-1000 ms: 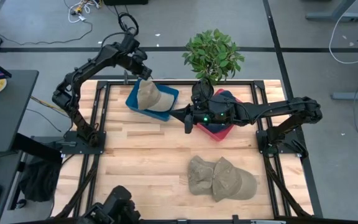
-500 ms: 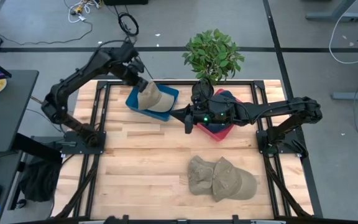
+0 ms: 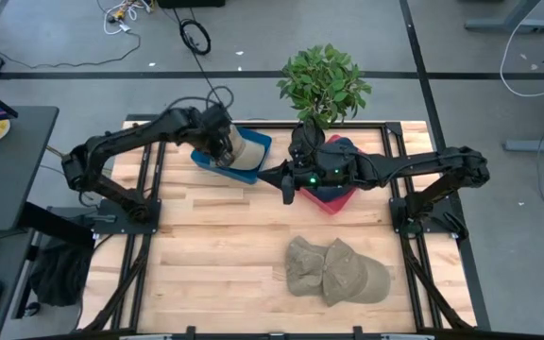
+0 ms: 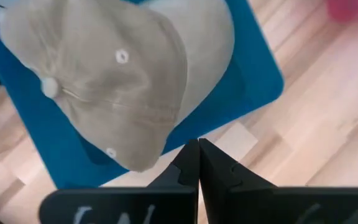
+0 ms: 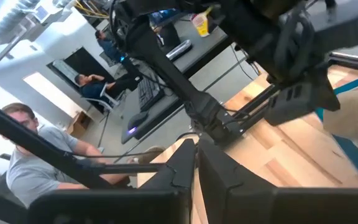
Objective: Pick & Place hat
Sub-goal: Put the left brown cap into the blue bin
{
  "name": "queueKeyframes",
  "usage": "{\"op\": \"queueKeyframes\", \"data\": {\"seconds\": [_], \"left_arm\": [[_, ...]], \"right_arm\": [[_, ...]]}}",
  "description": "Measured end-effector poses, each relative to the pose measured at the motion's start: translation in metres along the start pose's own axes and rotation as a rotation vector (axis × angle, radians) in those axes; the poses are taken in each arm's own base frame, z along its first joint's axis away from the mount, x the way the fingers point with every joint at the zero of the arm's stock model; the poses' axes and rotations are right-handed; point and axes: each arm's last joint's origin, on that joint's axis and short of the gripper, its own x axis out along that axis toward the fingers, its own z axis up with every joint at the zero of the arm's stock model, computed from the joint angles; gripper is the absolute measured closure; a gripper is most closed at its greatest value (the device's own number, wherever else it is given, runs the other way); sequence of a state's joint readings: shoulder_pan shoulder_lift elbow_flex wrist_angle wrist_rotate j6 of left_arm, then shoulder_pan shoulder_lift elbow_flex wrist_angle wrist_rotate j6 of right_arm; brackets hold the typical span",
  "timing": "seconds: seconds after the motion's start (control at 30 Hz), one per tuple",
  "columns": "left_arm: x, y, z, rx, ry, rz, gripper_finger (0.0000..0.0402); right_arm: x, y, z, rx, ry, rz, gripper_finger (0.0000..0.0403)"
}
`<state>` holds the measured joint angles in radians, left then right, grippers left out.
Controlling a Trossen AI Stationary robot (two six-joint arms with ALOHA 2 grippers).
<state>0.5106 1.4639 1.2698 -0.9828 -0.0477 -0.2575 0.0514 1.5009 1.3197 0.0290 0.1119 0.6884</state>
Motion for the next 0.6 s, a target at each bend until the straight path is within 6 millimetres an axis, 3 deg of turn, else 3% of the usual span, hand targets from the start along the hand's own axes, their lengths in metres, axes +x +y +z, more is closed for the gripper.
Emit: {"op": "queueKeyframes", "data": {"seconds": [0.23, 0.37, 0.6], "left_arm": [[0.024, 0.001, -0.016, -0.022, 0.076, -0.043, 0.0398], [0.039, 0.007, -0.019, -0.013, 0.035, -0.014, 0.0398], [0.045, 0.022, -0.016, 0.029, -0.018, 0.127, 0.0398]], "right_arm": [[0.0, 0.001, -0.001, 0.006, 0.008, 0.007, 0.0378], [0.0, 0.001, -0.001, 0.006, 0.008, 0.007, 0.0378], [0.0, 0.0, 0.0, 0.009, 0.006, 0.006, 0.0378]]}}
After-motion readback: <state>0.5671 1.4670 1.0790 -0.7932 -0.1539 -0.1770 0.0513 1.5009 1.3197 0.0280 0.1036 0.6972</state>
